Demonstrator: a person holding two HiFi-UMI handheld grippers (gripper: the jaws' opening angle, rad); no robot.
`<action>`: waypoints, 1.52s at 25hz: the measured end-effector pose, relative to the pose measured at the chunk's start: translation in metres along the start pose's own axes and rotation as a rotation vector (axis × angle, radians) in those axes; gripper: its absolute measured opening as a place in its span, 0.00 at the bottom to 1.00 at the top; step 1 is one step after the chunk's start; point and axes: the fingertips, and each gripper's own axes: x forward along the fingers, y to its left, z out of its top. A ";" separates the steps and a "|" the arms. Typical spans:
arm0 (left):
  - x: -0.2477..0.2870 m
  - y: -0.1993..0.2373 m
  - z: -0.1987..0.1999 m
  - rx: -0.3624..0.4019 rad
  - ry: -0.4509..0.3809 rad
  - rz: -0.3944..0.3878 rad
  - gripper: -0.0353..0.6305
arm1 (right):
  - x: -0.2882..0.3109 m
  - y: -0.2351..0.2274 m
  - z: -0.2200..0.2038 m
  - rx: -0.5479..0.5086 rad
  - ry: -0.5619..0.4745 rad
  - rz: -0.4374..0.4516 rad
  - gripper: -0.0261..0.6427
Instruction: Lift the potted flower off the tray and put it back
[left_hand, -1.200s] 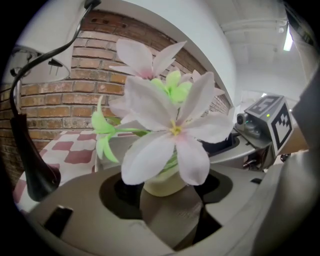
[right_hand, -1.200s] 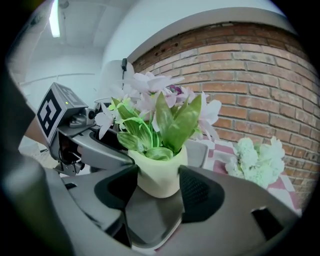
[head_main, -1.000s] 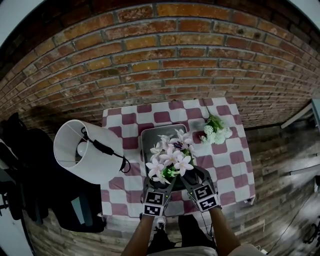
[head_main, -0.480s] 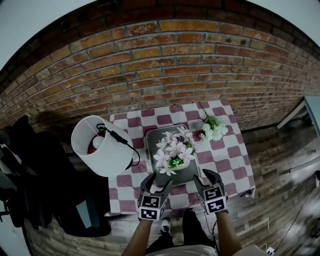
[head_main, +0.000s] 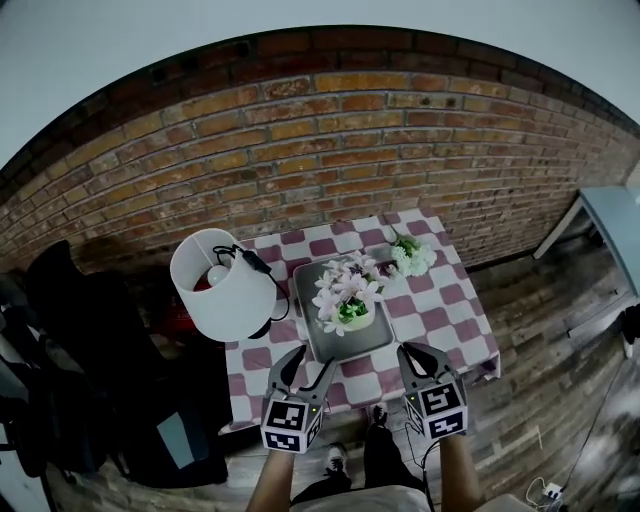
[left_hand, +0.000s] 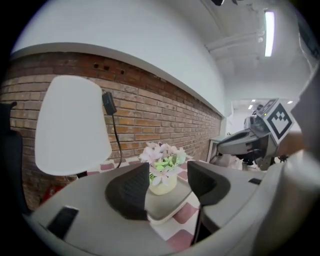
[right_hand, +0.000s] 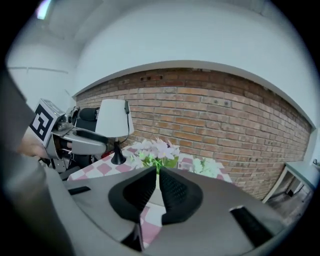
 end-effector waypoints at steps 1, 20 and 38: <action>-0.007 -0.003 0.005 0.016 -0.009 -0.007 0.44 | -0.008 0.003 0.007 0.001 -0.019 -0.004 0.10; -0.095 -0.028 0.118 0.185 -0.168 -0.028 0.10 | -0.113 0.042 0.106 -0.103 -0.224 -0.029 0.06; -0.107 -0.049 0.115 0.211 -0.152 -0.051 0.10 | -0.125 0.054 0.099 -0.100 -0.236 -0.024 0.06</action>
